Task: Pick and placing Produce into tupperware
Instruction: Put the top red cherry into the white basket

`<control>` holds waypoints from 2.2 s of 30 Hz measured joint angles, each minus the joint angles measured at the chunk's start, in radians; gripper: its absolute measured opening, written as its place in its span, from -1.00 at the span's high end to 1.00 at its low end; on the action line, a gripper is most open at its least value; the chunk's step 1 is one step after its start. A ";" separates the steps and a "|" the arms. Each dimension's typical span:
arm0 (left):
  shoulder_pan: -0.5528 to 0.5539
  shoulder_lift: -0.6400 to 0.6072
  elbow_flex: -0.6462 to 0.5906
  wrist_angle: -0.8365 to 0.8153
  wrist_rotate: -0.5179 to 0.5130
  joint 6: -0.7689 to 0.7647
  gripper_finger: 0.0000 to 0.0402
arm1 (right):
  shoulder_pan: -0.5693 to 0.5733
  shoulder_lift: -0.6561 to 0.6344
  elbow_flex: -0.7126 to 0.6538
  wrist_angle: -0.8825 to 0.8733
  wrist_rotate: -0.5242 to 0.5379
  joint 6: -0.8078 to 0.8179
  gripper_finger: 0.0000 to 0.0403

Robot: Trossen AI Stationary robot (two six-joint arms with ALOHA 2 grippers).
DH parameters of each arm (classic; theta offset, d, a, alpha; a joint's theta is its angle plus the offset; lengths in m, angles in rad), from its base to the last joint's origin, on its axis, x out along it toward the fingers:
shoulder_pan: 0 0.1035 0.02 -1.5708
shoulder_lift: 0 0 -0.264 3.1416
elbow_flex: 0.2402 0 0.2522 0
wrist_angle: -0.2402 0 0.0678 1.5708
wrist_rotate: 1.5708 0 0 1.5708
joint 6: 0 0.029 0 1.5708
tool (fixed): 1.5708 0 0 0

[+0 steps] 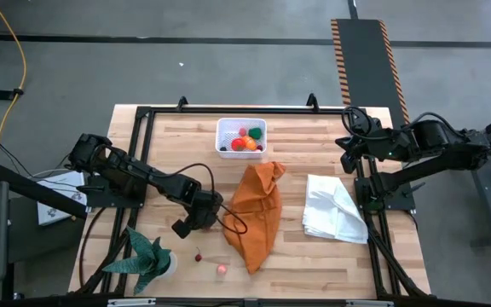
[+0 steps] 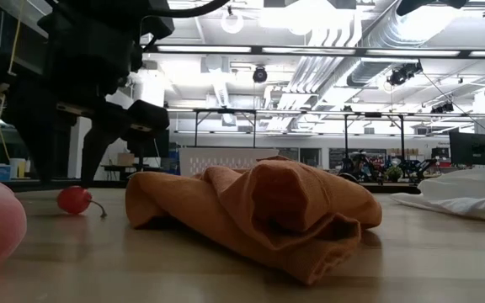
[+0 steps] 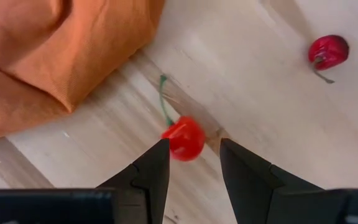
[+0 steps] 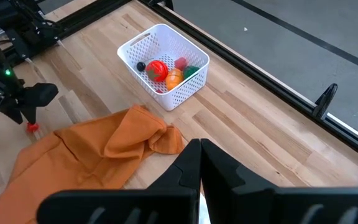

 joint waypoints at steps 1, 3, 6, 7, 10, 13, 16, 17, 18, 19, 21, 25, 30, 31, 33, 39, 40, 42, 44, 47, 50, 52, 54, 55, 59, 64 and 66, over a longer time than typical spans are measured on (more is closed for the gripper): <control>0.000 0.000 0.000 0.001 0.005 -0.006 0.35 | 0.000 0.000 0.000 0.000 0.000 0.000 1.00; 0.000 0.000 0.000 0.006 0.008 -0.015 0.35 | 0.000 0.000 0.000 0.000 0.000 0.000 1.00; 0.000 0.000 0.000 0.020 -0.003 -0.023 0.35 | 0.000 0.000 0.000 0.000 0.000 0.000 1.00; 0.000 0.000 0.000 0.027 -0.005 -0.030 0.35 | 0.000 0.000 0.000 0.000 0.001 0.000 1.00; 0.000 0.000 0.000 0.028 -0.006 -0.041 0.35 | 0.000 0.000 0.000 0.000 0.010 0.000 1.00; 0.000 0.007 0.001 0.027 -0.007 -0.043 0.35 | 0.000 0.000 0.000 0.000 0.010 0.000 1.00; 0.000 0.017 0.001 0.036 -0.008 -0.045 0.35 | 0.000 0.000 0.000 0.000 0.010 0.000 1.00; 0.000 0.020 0.001 0.035 -0.009 -0.048 0.35 | 0.000 0.000 0.000 0.000 0.010 0.000 1.00; 0.000 0.021 0.001 0.030 -0.009 -0.050 0.35 | 0.000 0.000 0.000 0.000 0.010 0.000 1.00; 0.000 0.020 0.001 0.033 -0.009 -0.055 0.35 | 0.000 0.000 0.000 0.000 0.010 0.000 1.00; 0.000 0.020 0.001 0.034 -0.009 -0.067 0.35 | 0.000 0.000 0.000 0.000 0.010 0.000 1.00; 0.000 0.020 0.001 0.034 -0.009 -0.068 0.35 | 0.000 0.000 0.000 0.000 0.010 0.000 1.00; 0.000 0.020 0.001 0.036 -0.020 -0.068 0.35 | 0.000 0.000 0.000 0.000 0.022 0.000 1.00; 0.000 0.020 0.001 0.036 -0.020 -0.068 0.35 | 0.000 0.000 0.000 0.000 0.025 -0.001 1.00; 0.000 0.020 0.001 0.035 -0.020 -0.068 0.35 | 0.000 0.000 0.000 0.000 0.029 -0.001 1.00; 0.000 0.020 0.001 0.035 -0.020 -0.079 0.35 | 0.000 0.000 0.000 0.000 0.030 -0.001 1.00; 0.000 0.020 0.001 0.035 -0.020 -0.086 0.35 | 0.000 0.000 0.000 0.000 0.030 -0.001 1.00; 0.000 0.023 0.001 0.035 -0.020 -0.091 0.35 | 0.000 0.000 0.000 0.000 0.030 -0.001 1.00; 0.000 0.039 0.001 0.035 -0.020 -0.094 0.35 | 0.000 0.000 0.000 0.000 0.031 -0.001 1.00; 0.000 0.059 0.000 0.035 -0.021 -0.097 0.35 | 0.000 0.000 0.000 0.000 0.032 -0.001 1.00; 0.000 0.058 0.000 0.040 -0.020 -0.097 0.35 | 0.000 0.000 0.000 0.000 0.032 -0.001 1.00; 0.000 0.058 0.000 0.040 -0.020 -0.098 0.35 | 0.000 0.000 0.000 0.000 0.032 -0.001 1.00; 0.000 0.058 0.000 0.040 -0.020 -0.098 0.35 | 0.000 0.000 0.000 0.000 0.032 -0.001 1.00; 0.000 0.058 0.001 0.040 -0.020 -0.098 0.35 | 0.000 0.000 0.000 0.000 0.031 -0.001 1.00; 0.000 0.058 0.001 0.044 -0.014 -0.098 0.35 | 0.000 0.000 0.000 0.000 0.031 -0.001 1.00; 0.000 0.058 0.001 0.048 -0.011 -0.098 0.35 | 0.000 0.000 0.000 0.000 0.031 -0.001 1.00; 0.000 0.058 0.001 0.049 -0.011 -0.098 0.35 | 0.000 0.000 0.000 0.000 0.031 -0.001 1.00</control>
